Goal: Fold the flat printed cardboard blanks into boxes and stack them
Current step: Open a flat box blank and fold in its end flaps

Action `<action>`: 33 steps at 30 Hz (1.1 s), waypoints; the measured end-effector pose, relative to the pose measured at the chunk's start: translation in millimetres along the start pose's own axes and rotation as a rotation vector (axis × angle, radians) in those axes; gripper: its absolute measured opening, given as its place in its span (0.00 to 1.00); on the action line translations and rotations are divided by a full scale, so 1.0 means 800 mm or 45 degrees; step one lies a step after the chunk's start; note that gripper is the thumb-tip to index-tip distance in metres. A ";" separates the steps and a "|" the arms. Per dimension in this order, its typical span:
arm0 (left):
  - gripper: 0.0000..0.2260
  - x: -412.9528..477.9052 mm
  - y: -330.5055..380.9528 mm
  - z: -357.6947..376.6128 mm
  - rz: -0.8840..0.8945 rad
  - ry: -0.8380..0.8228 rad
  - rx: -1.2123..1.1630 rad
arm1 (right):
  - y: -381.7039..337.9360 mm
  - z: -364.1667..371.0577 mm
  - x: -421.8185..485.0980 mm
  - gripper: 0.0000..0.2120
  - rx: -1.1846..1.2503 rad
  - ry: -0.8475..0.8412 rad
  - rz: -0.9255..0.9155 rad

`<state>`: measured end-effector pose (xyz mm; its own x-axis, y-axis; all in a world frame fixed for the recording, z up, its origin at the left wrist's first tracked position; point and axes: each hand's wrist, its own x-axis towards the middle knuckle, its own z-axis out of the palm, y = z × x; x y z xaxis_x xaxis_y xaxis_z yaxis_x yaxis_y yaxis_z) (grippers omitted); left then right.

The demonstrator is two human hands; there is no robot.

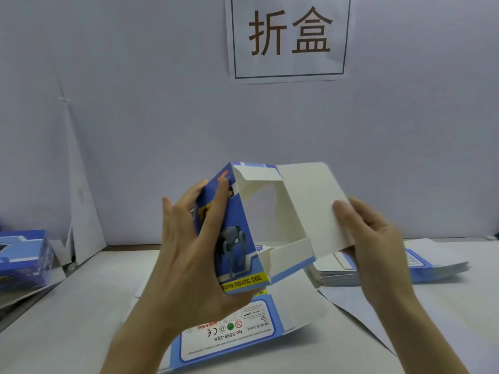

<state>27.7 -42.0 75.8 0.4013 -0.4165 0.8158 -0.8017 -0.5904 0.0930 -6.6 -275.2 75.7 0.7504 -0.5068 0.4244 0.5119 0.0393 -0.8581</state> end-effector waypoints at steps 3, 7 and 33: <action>0.54 0.000 0.002 -0.001 -0.010 -0.034 0.045 | -0.008 -0.001 -0.002 0.12 -0.119 0.180 -0.308; 0.53 -0.003 0.011 0.005 -0.032 -0.067 0.080 | -0.008 0.000 -0.003 0.14 -0.239 0.233 -0.523; 0.52 -0.006 0.022 0.028 0.029 0.037 0.068 | -0.028 -0.015 0.004 0.13 0.464 -0.511 0.378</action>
<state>21.9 -65.7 60.6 0.3697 -0.4102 0.8337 -0.7853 -0.6175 0.0444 -20.7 -288.3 92.5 0.9453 -0.0682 0.3189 0.3138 0.4568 -0.8324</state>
